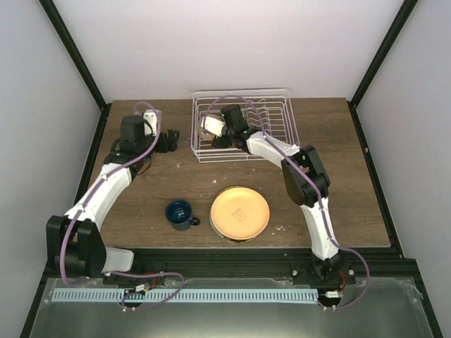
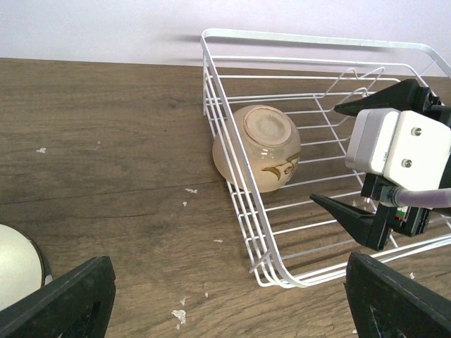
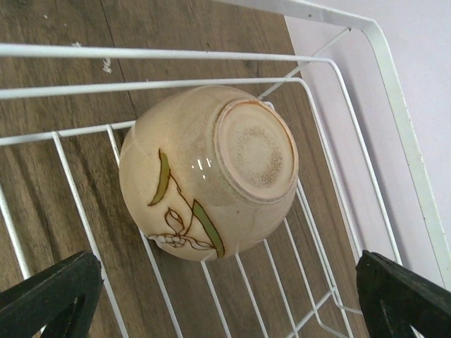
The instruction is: Load the mixed dishes into the dish rack
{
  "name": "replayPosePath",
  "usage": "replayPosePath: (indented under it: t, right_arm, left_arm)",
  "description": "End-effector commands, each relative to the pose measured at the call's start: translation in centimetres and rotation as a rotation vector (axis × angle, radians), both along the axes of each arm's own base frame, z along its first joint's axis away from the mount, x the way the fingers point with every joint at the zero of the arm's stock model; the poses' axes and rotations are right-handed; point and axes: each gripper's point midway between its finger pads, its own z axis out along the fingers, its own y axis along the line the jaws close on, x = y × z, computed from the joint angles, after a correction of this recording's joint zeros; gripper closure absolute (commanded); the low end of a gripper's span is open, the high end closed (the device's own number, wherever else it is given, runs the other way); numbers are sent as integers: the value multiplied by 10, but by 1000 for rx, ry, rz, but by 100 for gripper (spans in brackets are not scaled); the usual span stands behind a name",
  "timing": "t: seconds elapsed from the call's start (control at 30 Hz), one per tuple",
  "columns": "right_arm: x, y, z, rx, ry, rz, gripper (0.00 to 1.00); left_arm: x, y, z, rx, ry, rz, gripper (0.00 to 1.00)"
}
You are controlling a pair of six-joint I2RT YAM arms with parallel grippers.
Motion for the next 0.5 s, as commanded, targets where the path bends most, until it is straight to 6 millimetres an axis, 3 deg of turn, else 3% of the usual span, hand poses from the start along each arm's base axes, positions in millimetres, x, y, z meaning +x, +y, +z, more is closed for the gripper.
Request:
replayPosePath:
  t: [0.0, 0.27, 0.47]
  right_arm:
    - [-5, 18, 16, 71, 6, 30, 0]
    - [13, 41, 27, 180, -20, 40, 0]
    - [19, 48, 17, 179, -2, 47, 0]
  left_arm:
    - [5, -1, 2, -13, -19, -5, 10]
    - [11, 1, 11, 5, -35, -3, 10]
    - [16, 1, 16, 13, -47, -1, 9]
